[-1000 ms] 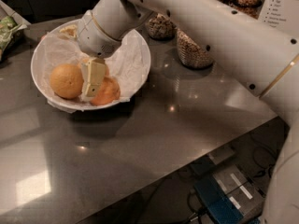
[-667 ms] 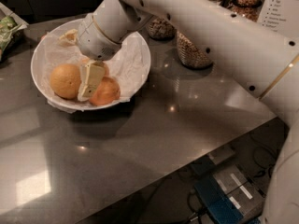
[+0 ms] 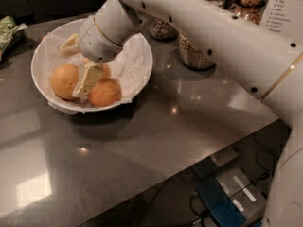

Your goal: Pick orange from white bowl

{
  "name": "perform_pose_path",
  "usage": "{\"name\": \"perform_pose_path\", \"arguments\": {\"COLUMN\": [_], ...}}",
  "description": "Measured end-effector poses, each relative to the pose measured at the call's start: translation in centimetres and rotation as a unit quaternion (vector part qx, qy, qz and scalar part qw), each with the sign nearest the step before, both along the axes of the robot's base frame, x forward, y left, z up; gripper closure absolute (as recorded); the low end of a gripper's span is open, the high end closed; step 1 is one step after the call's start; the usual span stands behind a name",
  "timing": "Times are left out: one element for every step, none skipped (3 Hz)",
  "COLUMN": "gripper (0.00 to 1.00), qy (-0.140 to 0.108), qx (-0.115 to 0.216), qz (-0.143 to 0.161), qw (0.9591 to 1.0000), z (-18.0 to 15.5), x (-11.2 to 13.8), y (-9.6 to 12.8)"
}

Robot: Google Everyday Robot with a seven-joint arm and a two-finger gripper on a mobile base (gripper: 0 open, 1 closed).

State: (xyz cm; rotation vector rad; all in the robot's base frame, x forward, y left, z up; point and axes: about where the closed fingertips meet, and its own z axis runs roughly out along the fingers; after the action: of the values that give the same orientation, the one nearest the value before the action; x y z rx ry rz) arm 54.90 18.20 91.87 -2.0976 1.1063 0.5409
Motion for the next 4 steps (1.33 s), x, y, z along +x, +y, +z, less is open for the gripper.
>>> {"name": "perform_pose_path", "arguments": {"gripper": [0.29, 0.34, 0.37, 0.4], "qy": [0.0, 0.018, 0.035, 0.044], "qx": [0.0, 0.003, 0.002, 0.0], "qz": [0.0, 0.012, 0.021, 0.026], "qw": [1.0, 0.9998, 0.9992, 0.9987], "z": [0.0, -1.3, -2.6, -3.3], "x": [0.0, 0.0, 0.1, 0.3], "y": [0.0, 0.9, 1.5, 1.9]}}
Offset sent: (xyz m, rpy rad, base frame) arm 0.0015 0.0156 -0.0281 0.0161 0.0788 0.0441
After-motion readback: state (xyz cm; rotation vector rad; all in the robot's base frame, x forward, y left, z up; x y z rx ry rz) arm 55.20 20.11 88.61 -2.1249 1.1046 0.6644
